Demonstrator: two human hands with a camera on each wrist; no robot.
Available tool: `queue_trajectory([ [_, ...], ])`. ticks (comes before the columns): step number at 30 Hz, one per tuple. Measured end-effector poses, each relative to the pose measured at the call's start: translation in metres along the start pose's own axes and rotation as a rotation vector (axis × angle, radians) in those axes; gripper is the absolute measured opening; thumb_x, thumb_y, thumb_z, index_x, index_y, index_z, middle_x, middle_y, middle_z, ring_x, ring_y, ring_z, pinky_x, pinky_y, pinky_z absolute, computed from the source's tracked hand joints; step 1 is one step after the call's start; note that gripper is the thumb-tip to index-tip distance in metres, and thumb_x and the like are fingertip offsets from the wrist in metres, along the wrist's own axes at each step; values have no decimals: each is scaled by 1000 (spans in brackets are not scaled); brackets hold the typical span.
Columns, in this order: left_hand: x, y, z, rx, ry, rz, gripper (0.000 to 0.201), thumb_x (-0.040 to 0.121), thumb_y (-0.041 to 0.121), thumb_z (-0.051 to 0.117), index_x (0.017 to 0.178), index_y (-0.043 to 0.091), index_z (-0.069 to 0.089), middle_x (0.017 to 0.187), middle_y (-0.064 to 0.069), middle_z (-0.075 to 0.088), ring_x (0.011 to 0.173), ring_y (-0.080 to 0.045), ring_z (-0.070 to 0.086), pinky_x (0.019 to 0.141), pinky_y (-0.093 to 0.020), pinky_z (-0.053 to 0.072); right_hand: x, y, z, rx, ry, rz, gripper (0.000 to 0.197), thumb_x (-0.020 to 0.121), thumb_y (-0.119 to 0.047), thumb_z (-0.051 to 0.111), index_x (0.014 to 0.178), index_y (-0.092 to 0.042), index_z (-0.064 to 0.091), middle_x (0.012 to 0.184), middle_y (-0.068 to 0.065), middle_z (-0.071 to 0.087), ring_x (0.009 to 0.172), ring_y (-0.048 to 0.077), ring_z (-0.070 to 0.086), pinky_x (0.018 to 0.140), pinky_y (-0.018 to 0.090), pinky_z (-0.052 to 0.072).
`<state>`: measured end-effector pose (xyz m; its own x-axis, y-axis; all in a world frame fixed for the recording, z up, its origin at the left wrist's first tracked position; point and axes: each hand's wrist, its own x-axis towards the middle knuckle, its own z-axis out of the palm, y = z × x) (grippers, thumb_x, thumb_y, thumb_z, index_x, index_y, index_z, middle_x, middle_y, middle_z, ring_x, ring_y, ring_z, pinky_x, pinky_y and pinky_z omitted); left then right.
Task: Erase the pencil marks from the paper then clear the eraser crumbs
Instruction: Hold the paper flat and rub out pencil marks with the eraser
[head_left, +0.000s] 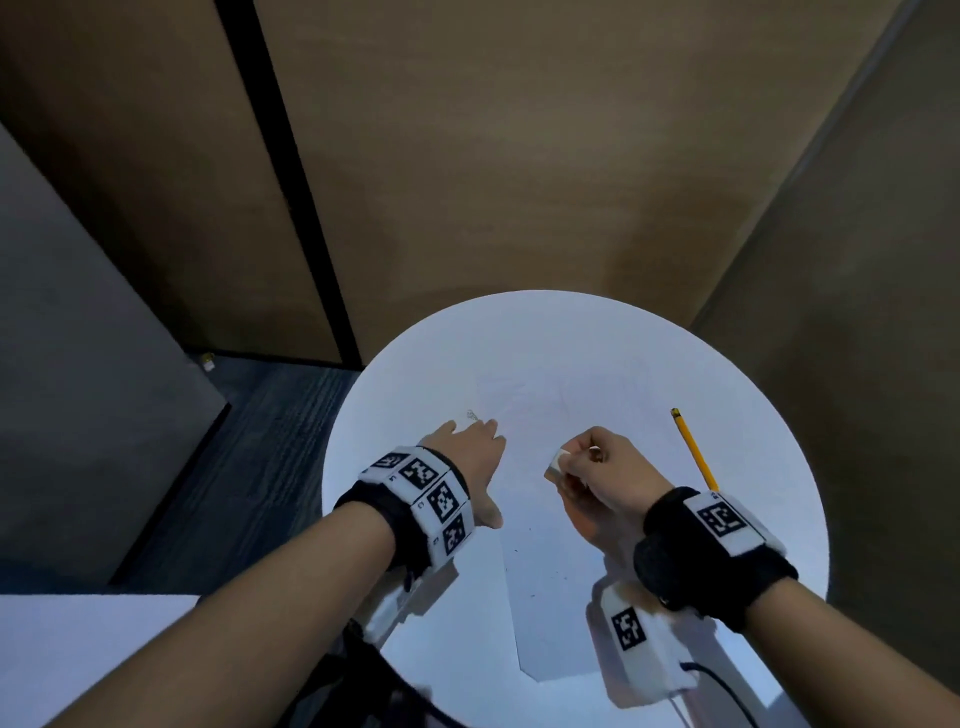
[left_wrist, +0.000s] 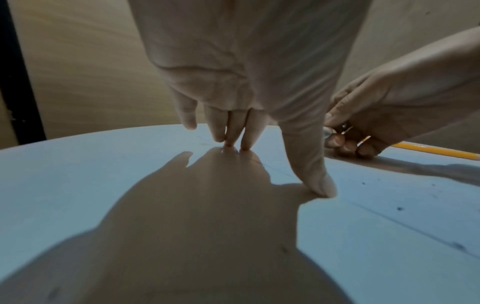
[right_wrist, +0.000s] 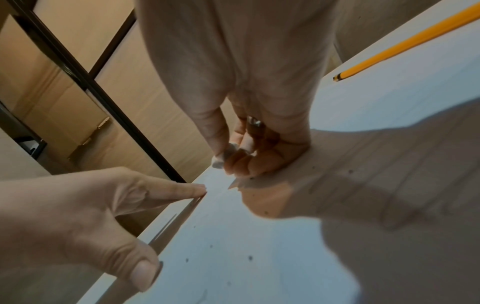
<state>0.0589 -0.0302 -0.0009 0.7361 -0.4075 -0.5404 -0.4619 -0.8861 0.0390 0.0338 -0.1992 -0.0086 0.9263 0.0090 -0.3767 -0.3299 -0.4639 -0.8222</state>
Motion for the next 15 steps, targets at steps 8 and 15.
queue_trajectory([
  [8,-1,5,2,-146,-2,-82,80,77,47,72,137,10,34,159,-2,6,131,-28,37,99,-40,41,3,1,2,-99,-47,-23,12,91,-16,56,81,-17,50,86,1,63,72,7,58,61,20,41],
  [15,1,2,5,-194,20,-89,72,74,45,76,126,10,43,156,-1,20,125,-29,42,98,-40,42,8,-14,15,-392,-168,-151,10,85,-17,62,85,-15,53,83,-1,59,76,13,53,60,17,39],
])
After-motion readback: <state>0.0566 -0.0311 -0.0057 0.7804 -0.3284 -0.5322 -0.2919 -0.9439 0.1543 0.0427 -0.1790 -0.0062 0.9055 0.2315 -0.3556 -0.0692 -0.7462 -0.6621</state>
